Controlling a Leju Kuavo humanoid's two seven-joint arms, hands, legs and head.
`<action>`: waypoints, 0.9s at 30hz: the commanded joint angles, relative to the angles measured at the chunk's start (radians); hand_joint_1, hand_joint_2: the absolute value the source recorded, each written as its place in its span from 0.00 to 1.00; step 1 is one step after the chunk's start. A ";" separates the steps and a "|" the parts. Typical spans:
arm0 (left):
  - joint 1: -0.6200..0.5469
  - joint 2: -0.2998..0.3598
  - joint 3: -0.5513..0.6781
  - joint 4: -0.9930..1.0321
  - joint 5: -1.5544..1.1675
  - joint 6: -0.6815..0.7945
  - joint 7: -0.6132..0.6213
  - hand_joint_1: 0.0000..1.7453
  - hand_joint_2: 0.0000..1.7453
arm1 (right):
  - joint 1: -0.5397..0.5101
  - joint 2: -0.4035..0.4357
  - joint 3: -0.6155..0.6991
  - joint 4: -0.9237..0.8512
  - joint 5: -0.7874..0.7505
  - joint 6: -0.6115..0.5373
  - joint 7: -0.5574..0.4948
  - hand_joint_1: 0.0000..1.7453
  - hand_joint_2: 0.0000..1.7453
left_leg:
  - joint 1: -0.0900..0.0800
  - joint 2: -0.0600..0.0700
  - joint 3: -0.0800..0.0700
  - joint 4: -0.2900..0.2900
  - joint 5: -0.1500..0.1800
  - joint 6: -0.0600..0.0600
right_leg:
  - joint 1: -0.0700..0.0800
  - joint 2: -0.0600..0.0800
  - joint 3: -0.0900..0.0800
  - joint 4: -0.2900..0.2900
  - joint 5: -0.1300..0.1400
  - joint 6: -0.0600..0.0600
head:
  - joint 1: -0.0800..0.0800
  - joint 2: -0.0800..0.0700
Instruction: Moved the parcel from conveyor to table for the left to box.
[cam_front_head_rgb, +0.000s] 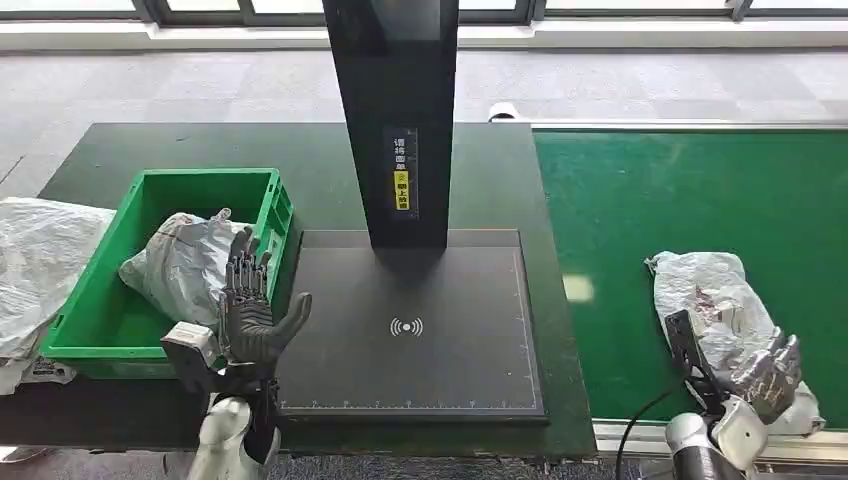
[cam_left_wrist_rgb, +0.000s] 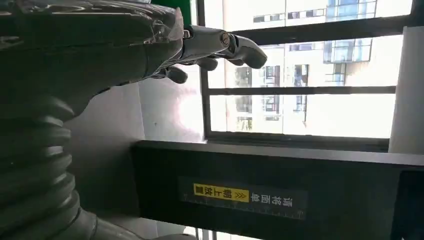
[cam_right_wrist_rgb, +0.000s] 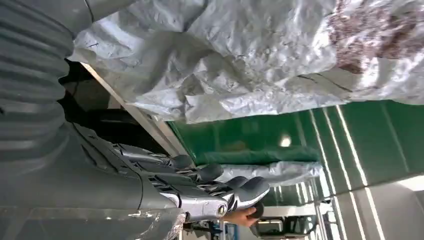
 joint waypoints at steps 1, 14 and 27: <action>0.024 -0.031 0.036 0.039 0.003 0.011 0.005 0.00 1.00 | -0.059 -0.030 -0.154 0.168 0.017 0.001 0.056 0.00 1.00 | 0.000 0.001 0.004 -0.002 -0.001 0.000 | 0.000 0.001 0.004 -0.003 -0.001 0.000 | 0.000 0.000; 0.024 -0.031 0.037 0.035 0.003 0.013 0.005 0.00 1.00 | -0.064 -0.040 -0.167 0.187 0.036 0.001 0.090 0.00 1.00 | 0.000 0.002 0.004 -0.002 -0.001 0.001 | 0.000 0.001 0.004 -0.002 -0.001 0.000 | 0.000 0.000; 0.013 -0.031 0.047 0.030 -0.003 0.015 0.016 0.00 1.00 | -0.094 -0.048 -0.169 0.294 0.043 0.066 0.097 1.00 1.00 | 0.001 0.001 0.004 -0.002 -0.001 0.001 | 0.001 0.000 0.004 -0.003 0.000 0.000 | 0.000 0.000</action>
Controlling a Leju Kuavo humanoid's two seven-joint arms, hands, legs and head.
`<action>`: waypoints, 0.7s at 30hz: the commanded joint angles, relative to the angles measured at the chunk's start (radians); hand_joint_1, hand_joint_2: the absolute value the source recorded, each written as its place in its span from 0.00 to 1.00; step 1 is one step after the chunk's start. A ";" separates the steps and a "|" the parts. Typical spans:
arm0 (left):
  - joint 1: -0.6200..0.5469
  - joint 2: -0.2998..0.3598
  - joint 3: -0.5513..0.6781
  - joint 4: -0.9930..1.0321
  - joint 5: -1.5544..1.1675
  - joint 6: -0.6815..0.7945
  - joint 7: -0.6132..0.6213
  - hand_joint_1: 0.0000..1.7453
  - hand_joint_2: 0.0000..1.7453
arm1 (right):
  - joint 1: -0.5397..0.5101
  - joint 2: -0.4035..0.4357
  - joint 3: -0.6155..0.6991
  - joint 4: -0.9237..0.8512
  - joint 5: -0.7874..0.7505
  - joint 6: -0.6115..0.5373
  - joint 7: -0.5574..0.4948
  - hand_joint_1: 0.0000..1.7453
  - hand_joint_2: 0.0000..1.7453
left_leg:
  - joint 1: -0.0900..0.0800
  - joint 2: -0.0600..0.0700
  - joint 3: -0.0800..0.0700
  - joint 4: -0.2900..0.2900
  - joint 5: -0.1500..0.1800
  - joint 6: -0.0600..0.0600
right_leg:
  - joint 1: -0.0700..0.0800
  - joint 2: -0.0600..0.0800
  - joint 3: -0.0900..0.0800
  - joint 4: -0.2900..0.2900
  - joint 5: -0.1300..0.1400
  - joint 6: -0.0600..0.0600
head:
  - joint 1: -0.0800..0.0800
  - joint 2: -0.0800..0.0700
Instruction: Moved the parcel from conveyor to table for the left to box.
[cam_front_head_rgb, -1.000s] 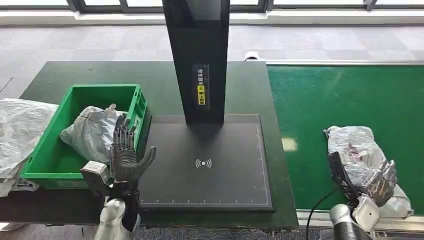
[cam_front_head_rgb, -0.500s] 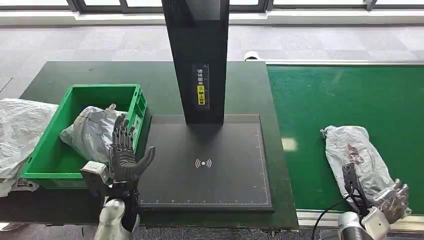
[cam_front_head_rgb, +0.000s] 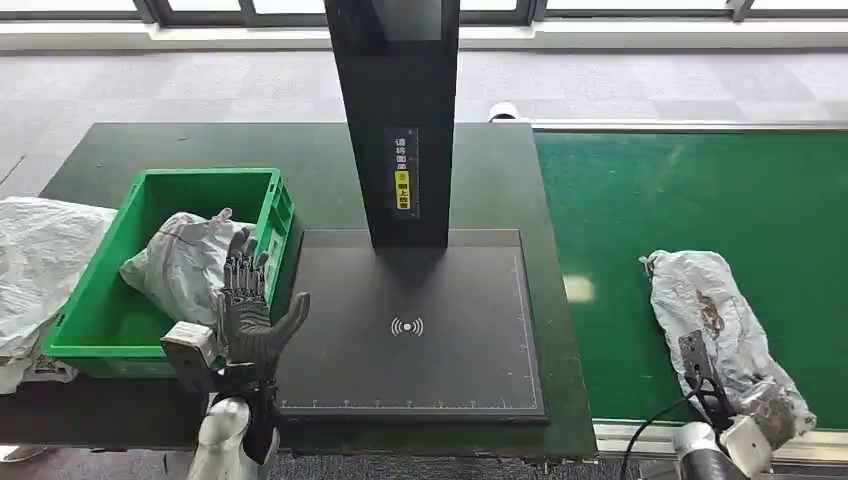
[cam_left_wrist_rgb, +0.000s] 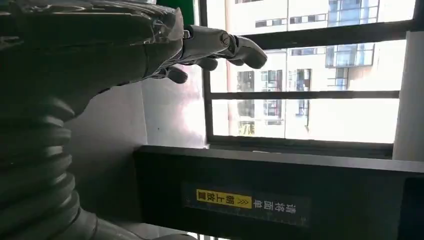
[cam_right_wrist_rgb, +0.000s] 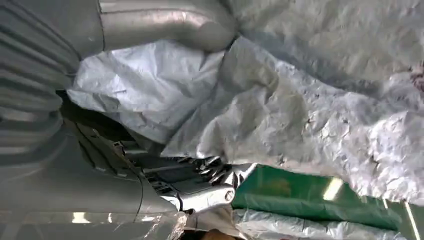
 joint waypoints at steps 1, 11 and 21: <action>0.013 -0.031 0.041 0.029 -0.002 0.003 0.009 0.00 1.00 | -0.031 -0.006 -0.051 0.094 0.003 0.005 -0.005 1.00 1.00 | 0.000 0.001 0.003 -0.001 -0.001 0.001 | 0.000 0.000 0.003 -0.002 0.000 0.000 | 0.000 0.000; 0.013 -0.031 0.041 0.029 -0.002 0.003 0.009 0.00 1.00 | -0.031 -0.006 -0.051 0.094 0.003 0.005 -0.005 1.00 1.00 | 0.000 0.001 0.004 -0.002 -0.001 0.001 | 0.001 0.001 0.004 -0.002 -0.001 -0.001 | 0.000 0.000; 0.011 -0.031 0.038 0.030 -0.004 0.004 0.012 0.00 1.00 | -0.023 0.005 -0.049 0.058 -0.002 -0.045 -0.037 1.00 1.00 | 0.000 0.001 0.004 -0.002 -0.001 0.001 | 0.001 0.000 0.004 -0.003 0.000 0.000 | 0.000 0.000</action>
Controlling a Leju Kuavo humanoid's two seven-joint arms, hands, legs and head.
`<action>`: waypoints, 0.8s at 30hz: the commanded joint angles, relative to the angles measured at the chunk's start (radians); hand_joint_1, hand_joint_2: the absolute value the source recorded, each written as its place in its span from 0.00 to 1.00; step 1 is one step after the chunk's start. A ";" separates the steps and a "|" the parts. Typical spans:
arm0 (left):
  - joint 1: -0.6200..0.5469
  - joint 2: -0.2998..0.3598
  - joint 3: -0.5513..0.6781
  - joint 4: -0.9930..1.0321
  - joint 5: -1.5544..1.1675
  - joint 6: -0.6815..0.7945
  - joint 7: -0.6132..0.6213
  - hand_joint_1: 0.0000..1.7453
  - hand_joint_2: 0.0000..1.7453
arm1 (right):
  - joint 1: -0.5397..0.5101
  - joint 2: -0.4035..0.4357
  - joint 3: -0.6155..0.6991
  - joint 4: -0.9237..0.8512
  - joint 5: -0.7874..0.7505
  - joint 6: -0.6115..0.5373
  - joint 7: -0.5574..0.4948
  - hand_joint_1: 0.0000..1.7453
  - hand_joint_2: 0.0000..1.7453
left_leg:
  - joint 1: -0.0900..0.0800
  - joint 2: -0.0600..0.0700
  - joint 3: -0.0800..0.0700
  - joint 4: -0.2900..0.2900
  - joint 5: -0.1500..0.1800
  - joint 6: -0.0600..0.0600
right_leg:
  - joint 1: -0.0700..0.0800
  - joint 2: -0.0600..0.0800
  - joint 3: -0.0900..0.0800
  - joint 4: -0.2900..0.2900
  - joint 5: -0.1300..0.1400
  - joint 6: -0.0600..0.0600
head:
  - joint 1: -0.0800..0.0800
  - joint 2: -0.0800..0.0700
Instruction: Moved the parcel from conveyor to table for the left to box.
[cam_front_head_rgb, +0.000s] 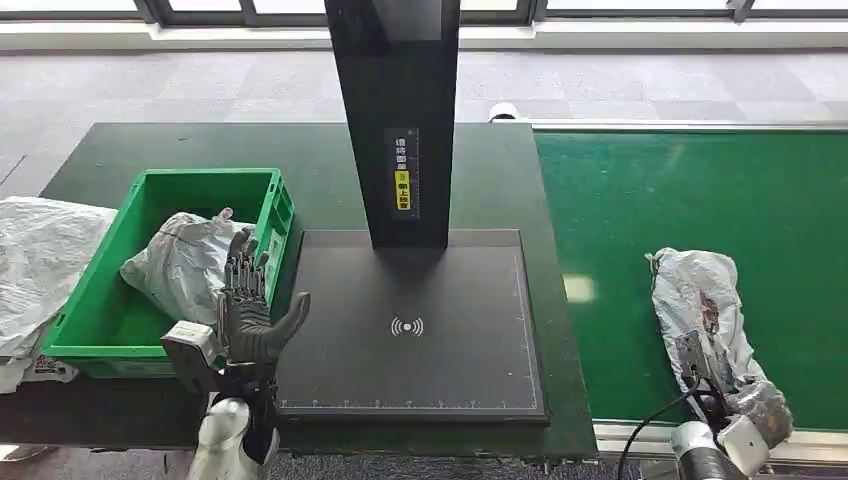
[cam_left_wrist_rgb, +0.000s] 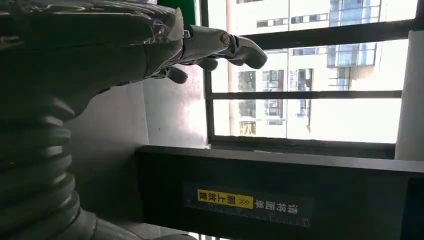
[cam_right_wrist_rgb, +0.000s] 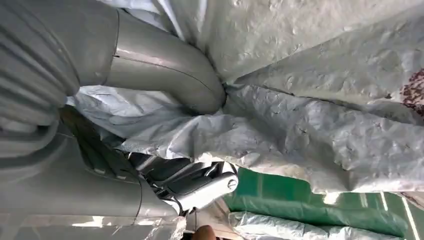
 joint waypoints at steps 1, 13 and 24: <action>0.013 -0.031 0.035 0.028 -0.005 0.006 0.012 0.00 1.00 | 0.001 0.026 -0.040 -0.028 -0.013 -0.055 -0.060 1.00 1.00 | 0.000 0.001 0.003 -0.001 -0.001 0.000 | 0.000 0.001 0.003 -0.002 0.000 0.000 | 0.000 0.000; -0.009 -0.031 0.030 0.087 -0.037 0.027 -0.007 0.00 1.00 | 0.314 0.436 0.495 -1.007 -0.384 -0.055 -0.629 1.00 1.00 | 0.002 0.009 0.006 -0.003 -0.003 -0.003 | 0.003 0.009 0.002 -0.001 0.000 -0.003 | 0.000 0.000; -0.010 -0.031 0.024 0.093 -0.034 0.038 -0.007 0.00 1.00 | 0.318 0.392 0.704 -0.916 -0.540 -0.055 -0.733 1.00 1.00 | 0.004 0.004 0.003 -0.001 -0.001 -0.002 | 0.004 0.004 0.001 0.000 -0.002 -0.003 | 0.000 0.000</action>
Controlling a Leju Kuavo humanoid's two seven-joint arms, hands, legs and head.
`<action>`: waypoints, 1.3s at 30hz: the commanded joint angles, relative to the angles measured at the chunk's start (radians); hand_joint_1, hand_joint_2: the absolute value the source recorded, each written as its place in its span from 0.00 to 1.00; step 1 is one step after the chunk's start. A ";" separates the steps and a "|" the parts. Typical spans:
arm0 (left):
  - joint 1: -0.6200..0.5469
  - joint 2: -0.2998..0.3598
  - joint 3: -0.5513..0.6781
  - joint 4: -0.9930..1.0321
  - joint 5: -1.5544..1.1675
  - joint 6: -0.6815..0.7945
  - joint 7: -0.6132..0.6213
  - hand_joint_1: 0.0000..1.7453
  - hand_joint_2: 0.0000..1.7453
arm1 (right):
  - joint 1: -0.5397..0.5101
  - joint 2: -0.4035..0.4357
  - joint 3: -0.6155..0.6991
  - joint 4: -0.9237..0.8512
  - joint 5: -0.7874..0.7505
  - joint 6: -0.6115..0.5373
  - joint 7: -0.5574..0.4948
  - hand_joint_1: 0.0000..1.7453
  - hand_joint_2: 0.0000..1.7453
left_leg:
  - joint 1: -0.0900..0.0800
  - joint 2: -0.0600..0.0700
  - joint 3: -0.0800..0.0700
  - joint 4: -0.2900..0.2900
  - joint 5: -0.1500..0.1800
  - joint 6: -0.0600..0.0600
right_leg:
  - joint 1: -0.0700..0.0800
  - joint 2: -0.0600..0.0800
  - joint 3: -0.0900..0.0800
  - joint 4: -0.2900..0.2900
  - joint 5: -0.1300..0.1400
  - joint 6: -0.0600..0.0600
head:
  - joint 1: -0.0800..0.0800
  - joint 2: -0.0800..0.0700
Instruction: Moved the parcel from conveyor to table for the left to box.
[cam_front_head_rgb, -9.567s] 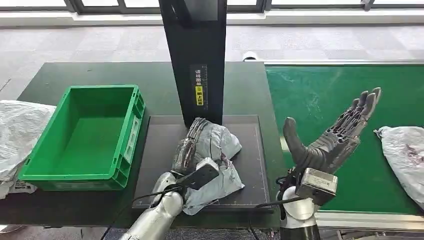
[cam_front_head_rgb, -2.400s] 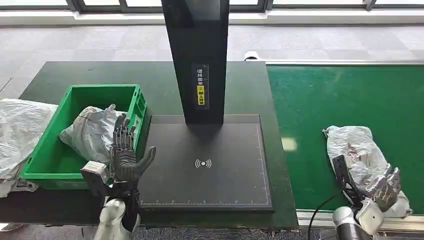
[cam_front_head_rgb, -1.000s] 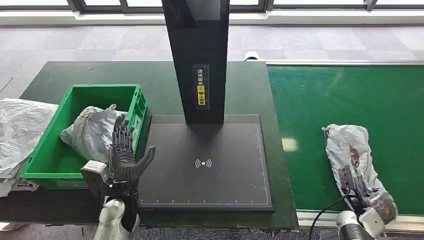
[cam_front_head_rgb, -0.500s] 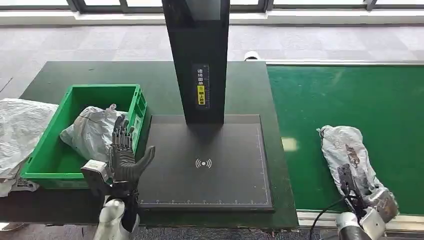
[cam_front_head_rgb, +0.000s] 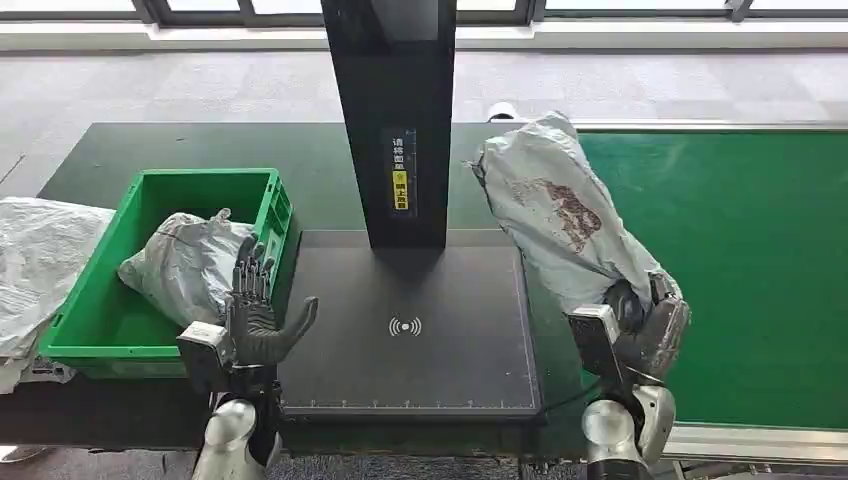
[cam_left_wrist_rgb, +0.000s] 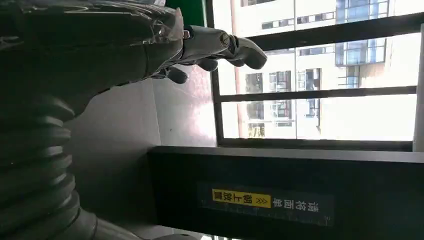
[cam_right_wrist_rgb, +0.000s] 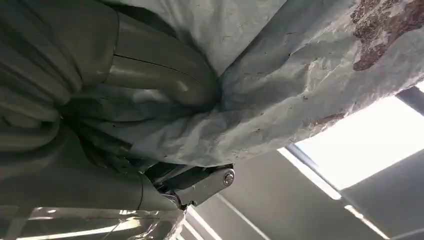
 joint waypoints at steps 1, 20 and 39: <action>-0.002 -0.031 0.020 0.051 0.004 0.014 0.002 0.00 1.00 | 0.025 0.013 0.197 -0.052 -0.031 0.002 -0.032 1.00 1.00 | -0.001 0.002 0.003 -0.002 -0.001 0.001 | -0.001 0.002 0.003 -0.002 0.000 0.000 | 0.000 0.000; -0.026 -0.031 0.017 0.084 -0.010 0.001 0.002 0.00 1.00 | -0.013 -0.023 0.408 0.141 0.033 0.227 0.068 1.00 1.00 | 0.000 0.000 0.005 -0.003 0.000 0.001 | 0.001 0.001 0.005 -0.004 0.001 0.001 | 0.000 0.000; -0.004 -0.031 0.013 0.057 -0.007 0.008 0.003 0.00 1.00 | -0.120 -0.026 0.372 0.409 0.005 0.220 0.086 1.00 1.00 | -0.001 0.003 0.004 -0.002 -0.001 0.001 | 0.000 0.003 0.004 -0.003 0.001 0.001 | 0.000 0.000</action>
